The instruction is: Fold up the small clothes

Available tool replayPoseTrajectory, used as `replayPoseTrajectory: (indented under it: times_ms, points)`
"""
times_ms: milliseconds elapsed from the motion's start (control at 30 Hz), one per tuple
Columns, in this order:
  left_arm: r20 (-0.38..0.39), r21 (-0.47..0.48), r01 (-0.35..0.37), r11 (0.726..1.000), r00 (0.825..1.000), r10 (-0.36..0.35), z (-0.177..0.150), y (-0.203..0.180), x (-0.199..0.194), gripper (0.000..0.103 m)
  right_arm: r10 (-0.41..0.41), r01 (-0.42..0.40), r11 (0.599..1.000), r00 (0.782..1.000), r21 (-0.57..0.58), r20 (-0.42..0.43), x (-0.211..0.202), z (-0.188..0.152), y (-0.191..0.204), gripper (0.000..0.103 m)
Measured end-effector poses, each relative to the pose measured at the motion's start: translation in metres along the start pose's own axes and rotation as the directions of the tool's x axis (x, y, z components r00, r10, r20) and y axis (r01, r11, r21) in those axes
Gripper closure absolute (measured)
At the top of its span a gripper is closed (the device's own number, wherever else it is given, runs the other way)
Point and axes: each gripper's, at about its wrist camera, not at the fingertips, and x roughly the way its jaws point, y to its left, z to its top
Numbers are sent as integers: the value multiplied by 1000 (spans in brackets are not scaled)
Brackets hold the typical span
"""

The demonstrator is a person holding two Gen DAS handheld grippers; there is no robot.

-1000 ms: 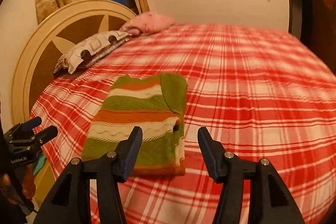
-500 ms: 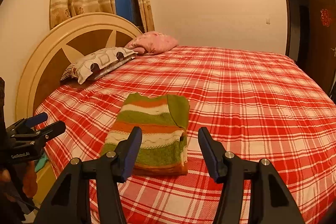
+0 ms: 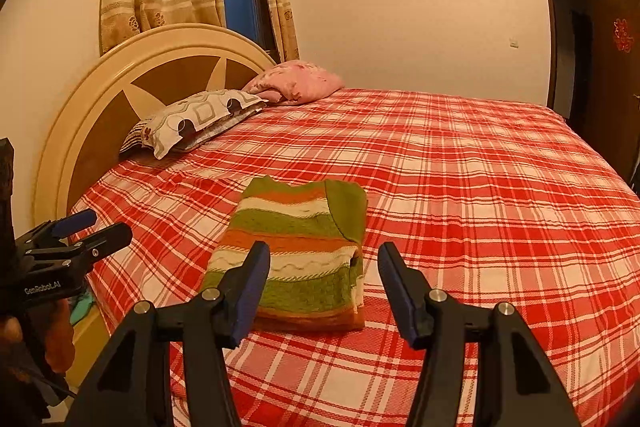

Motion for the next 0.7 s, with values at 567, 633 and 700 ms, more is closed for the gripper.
replayPoseTrajectory:
  times_ms: [567,633,700]
  points:
    - [-5,-5,-3,1000,1000,3,0,-1,1,0,16,-16,1000,1000,1,-3,-1,-1,3,45]
    - [-5,-4,-5,1000,1000,5,0,-1,1,0,16,-16,1000,1000,1,-3,-1,-1,3,45]
    - [-3,-2,-4,1000,1000,4,0,-1,1,0,16,-16,1000,1000,1,-2,-1,-1,3,45]
